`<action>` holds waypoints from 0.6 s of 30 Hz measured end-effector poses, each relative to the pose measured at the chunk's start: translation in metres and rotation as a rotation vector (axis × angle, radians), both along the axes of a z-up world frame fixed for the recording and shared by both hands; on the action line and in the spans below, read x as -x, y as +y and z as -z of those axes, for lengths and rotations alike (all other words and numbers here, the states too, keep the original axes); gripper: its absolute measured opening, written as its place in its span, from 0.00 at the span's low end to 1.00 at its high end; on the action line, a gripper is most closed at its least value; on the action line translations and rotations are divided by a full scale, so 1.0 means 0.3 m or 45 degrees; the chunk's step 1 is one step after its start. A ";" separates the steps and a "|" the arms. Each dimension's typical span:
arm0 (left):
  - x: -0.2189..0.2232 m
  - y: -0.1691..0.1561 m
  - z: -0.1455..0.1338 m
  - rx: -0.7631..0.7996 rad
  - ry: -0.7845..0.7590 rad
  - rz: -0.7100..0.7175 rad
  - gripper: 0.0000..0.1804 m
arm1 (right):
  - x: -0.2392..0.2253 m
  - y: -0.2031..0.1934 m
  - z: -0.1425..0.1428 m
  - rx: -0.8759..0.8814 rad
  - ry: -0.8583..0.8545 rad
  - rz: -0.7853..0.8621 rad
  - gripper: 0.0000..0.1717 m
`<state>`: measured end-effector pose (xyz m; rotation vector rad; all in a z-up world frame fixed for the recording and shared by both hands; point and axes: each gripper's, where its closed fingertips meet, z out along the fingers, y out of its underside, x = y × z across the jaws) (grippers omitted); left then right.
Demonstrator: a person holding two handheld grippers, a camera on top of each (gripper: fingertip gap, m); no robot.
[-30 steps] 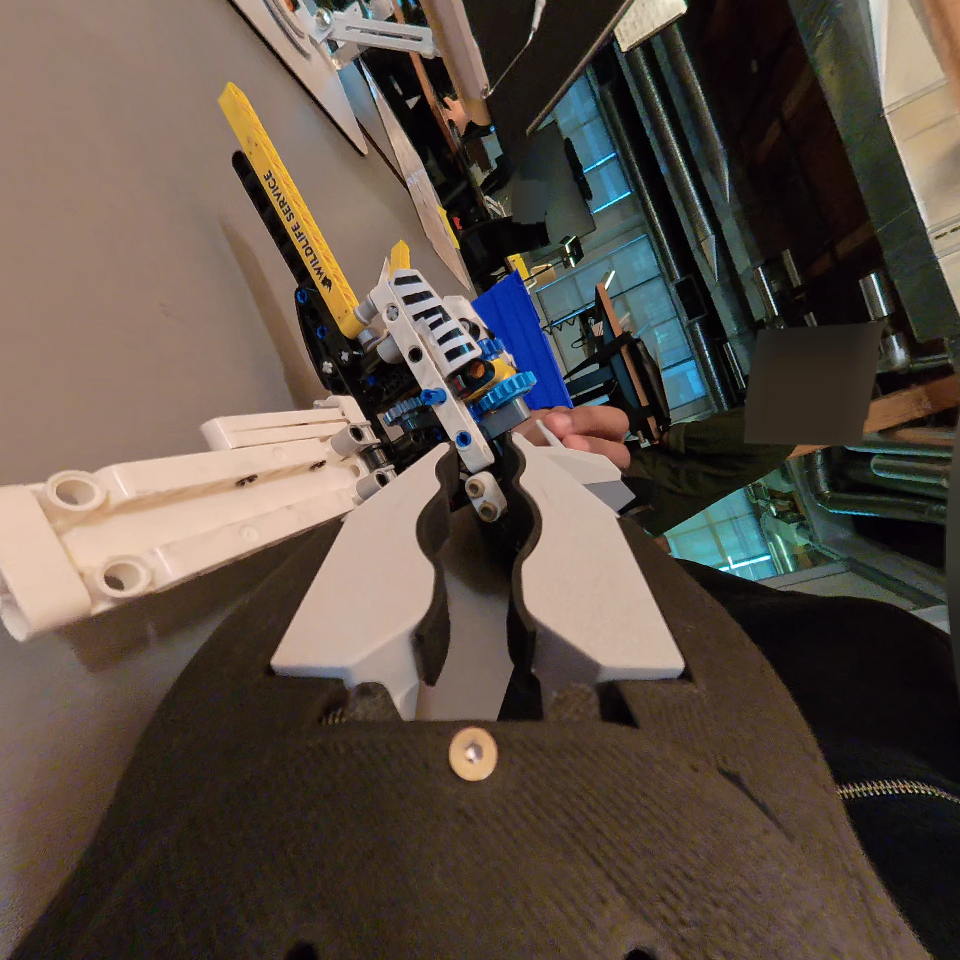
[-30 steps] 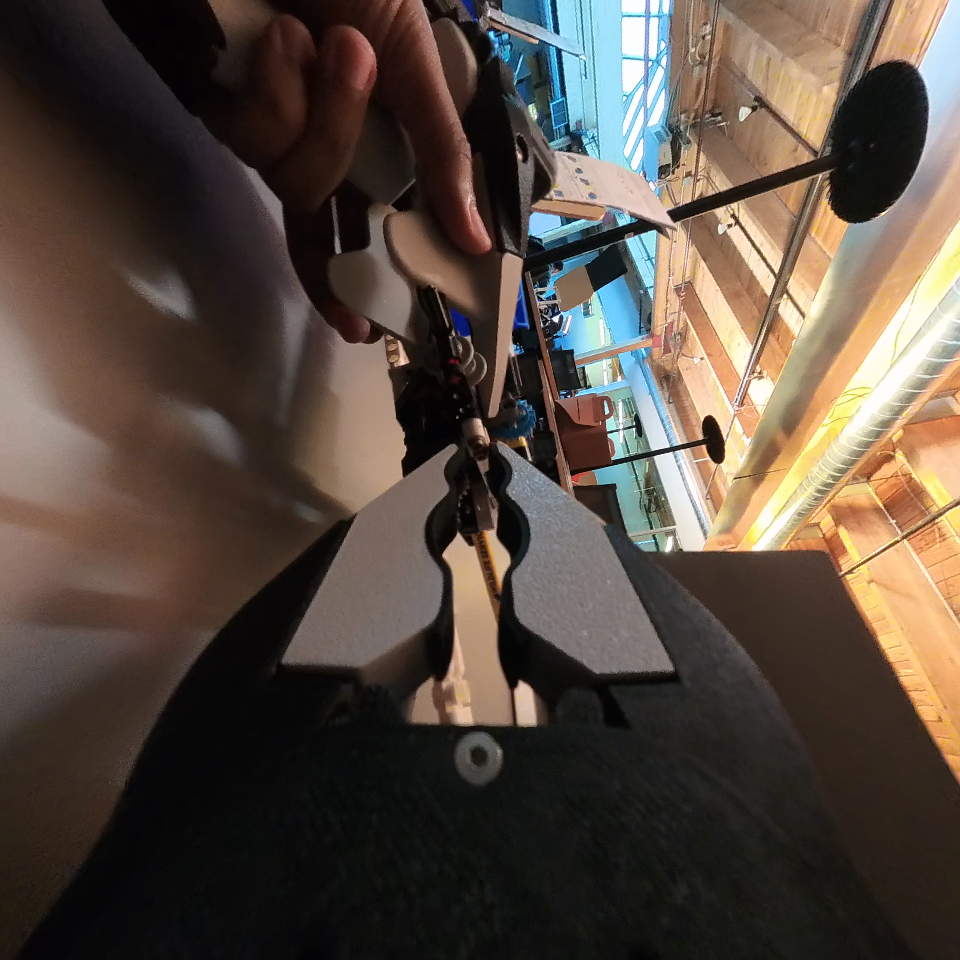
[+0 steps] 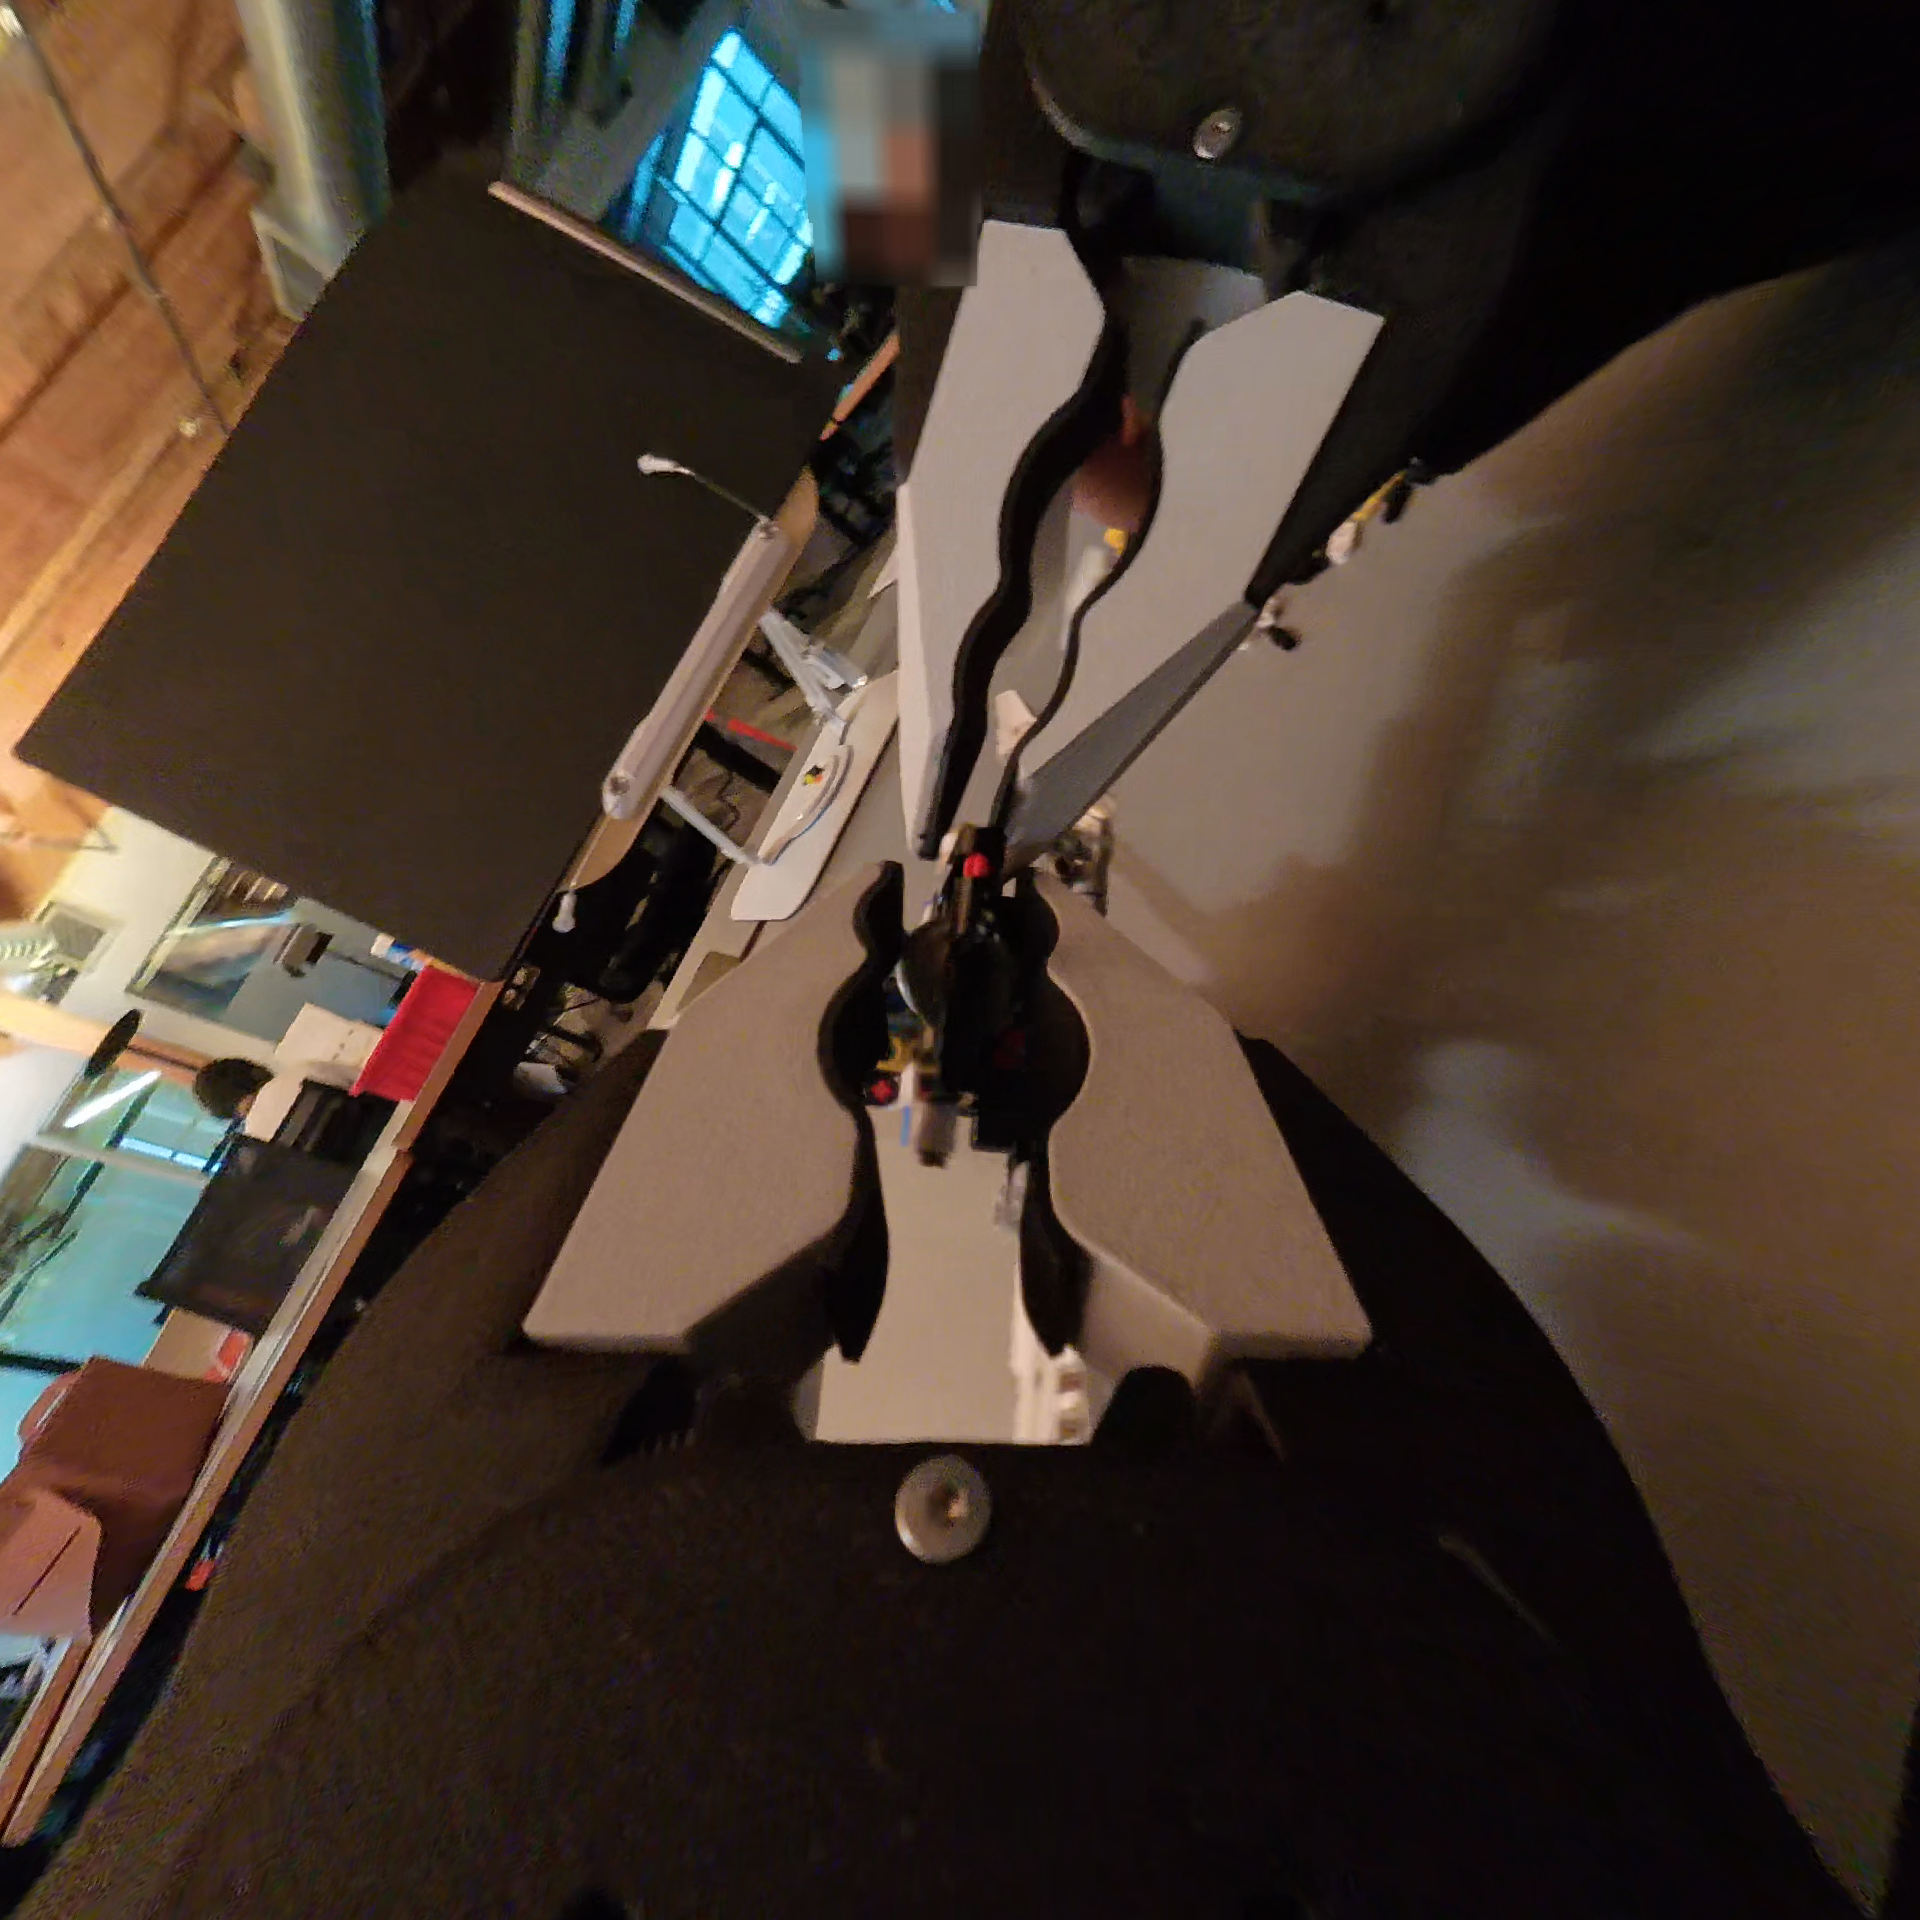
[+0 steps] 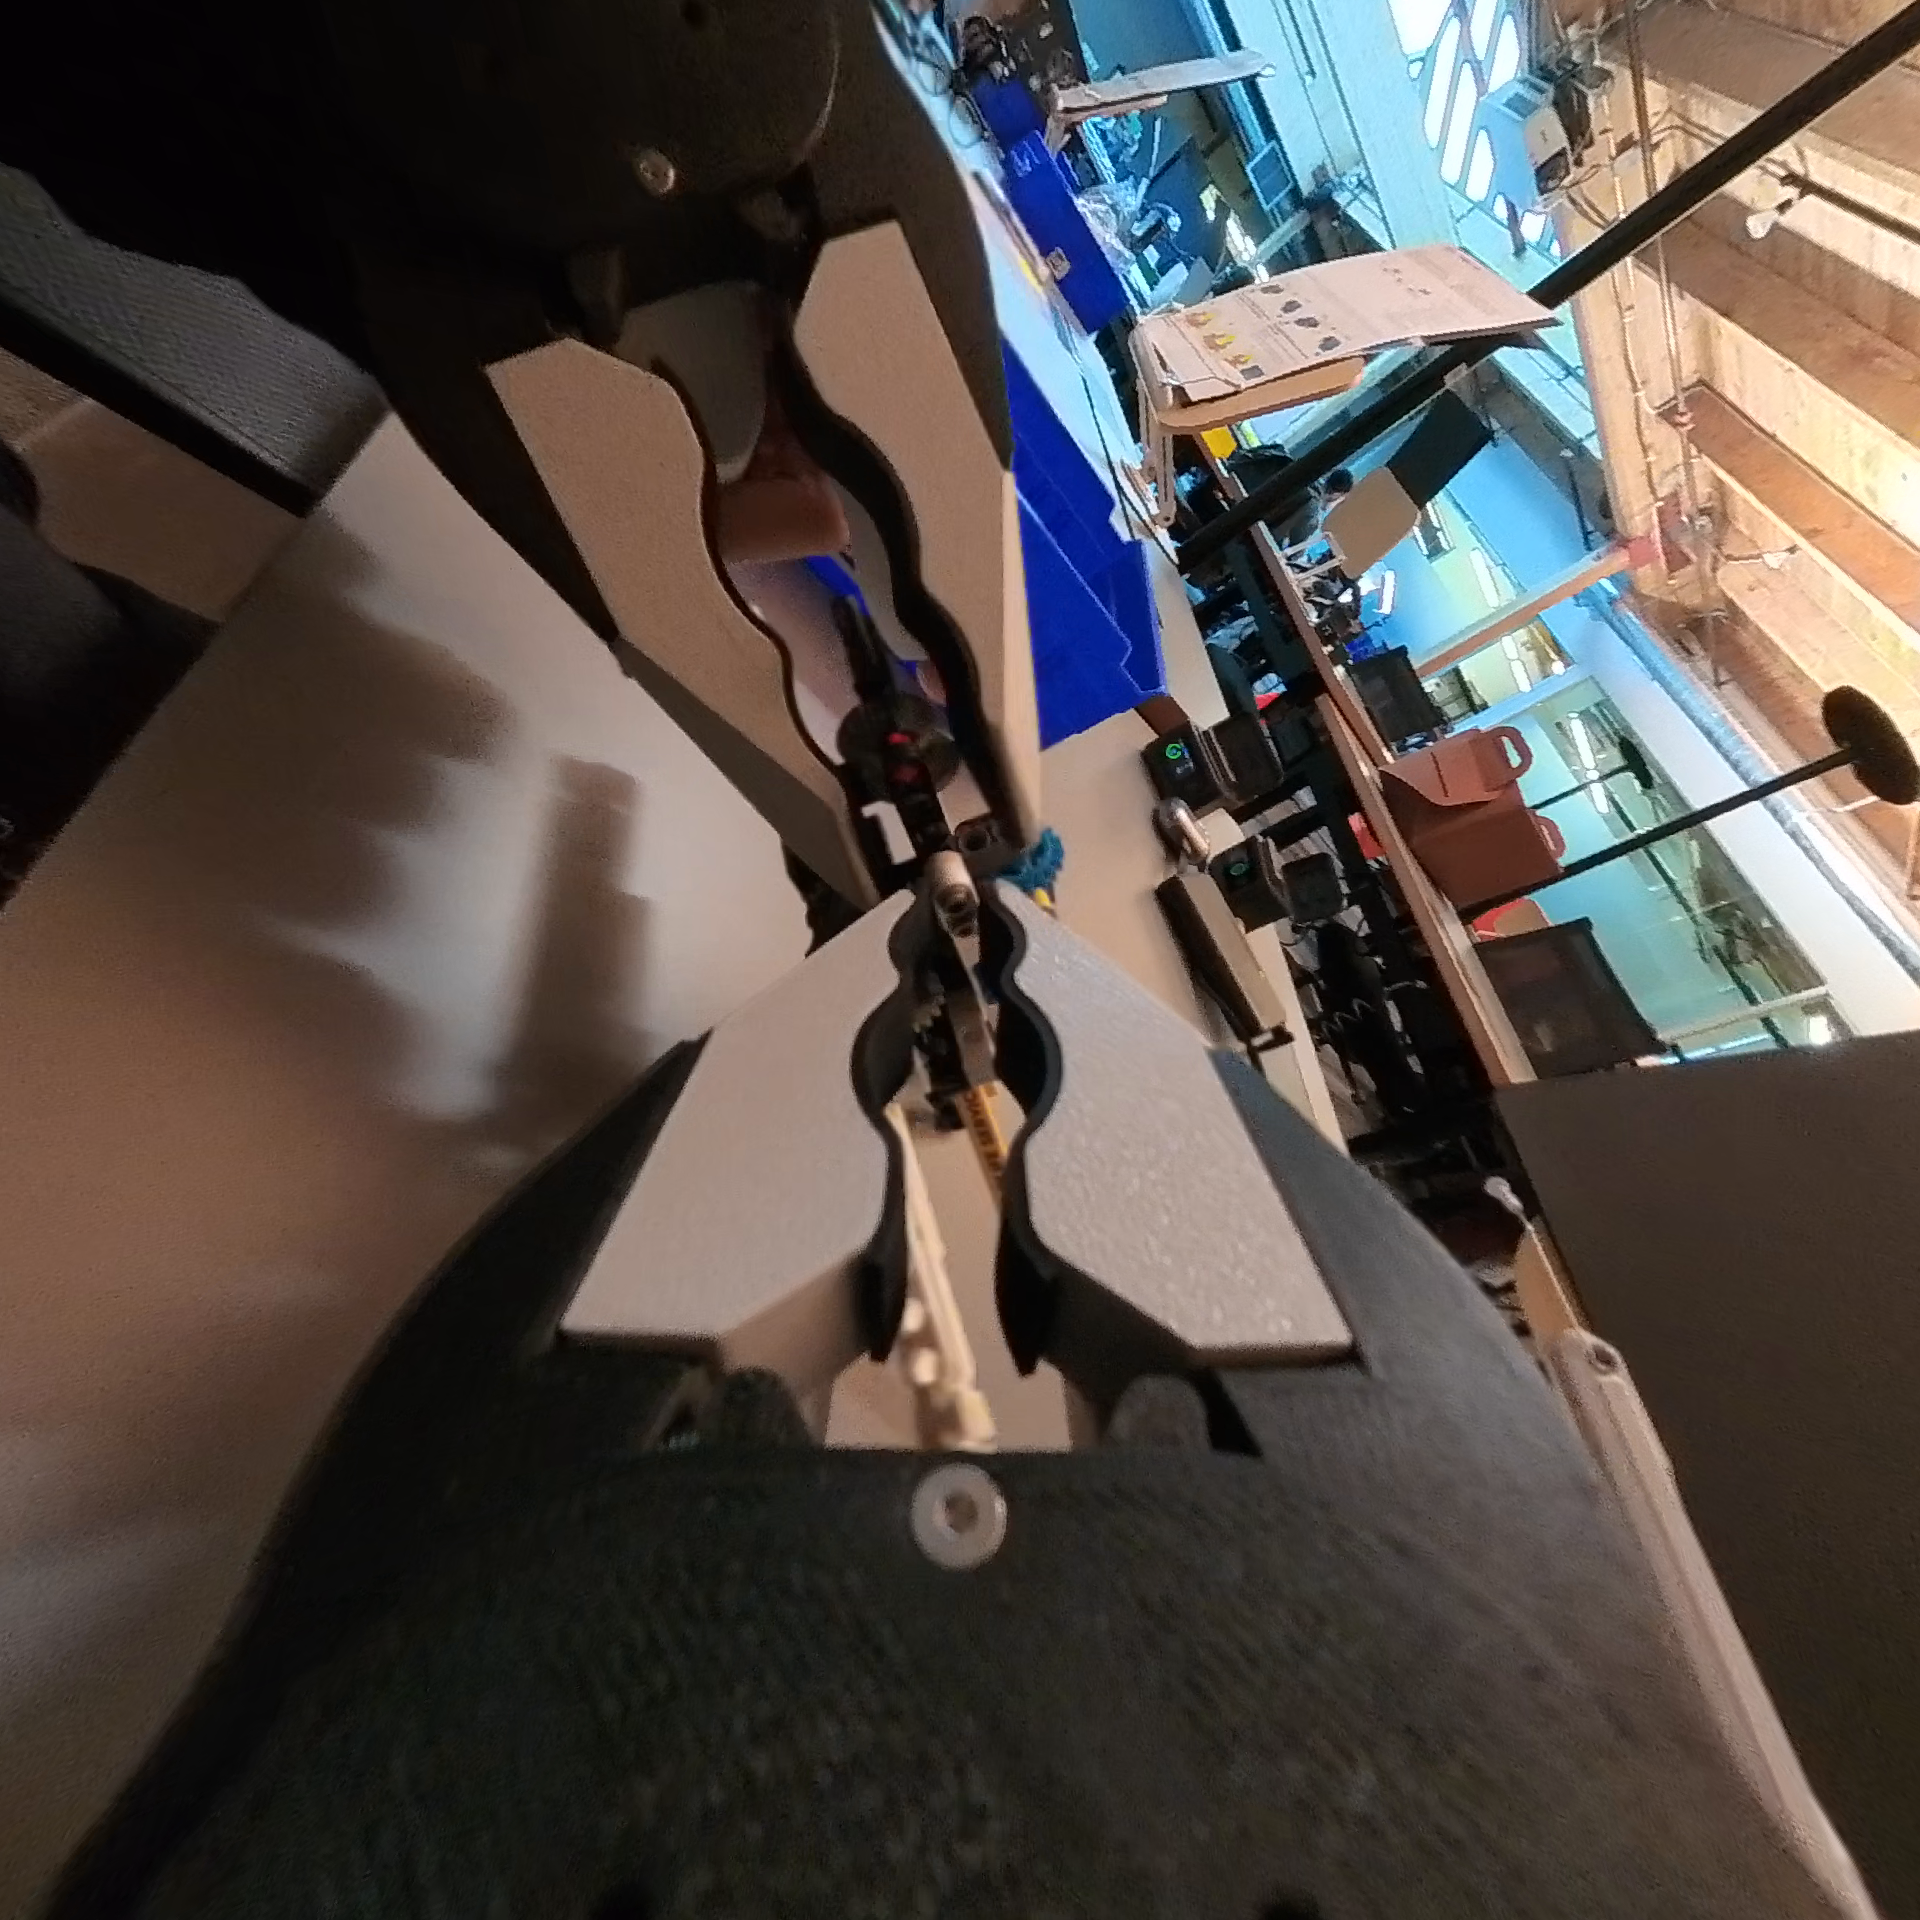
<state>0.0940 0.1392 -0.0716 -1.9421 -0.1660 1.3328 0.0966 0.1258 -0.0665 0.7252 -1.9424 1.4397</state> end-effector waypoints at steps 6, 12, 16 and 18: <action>-0.015 0.046 0.023 0.033 -0.051 0.052 0.09 | -0.011 0.035 0.019 0.040 0.104 -0.001 0.04; -0.014 0.073 0.041 0.097 -0.084 0.095 0.08 | -0.019 0.055 0.027 -0.043 0.046 -0.124 0.07; -0.007 0.051 0.047 0.119 -0.092 0.078 0.11 | -0.002 0.036 0.029 -0.152 -0.052 -0.171 0.06; -0.012 0.040 0.040 0.117 -0.075 0.067 0.12 | -0.002 0.027 0.022 -0.153 -0.074 -0.183 0.06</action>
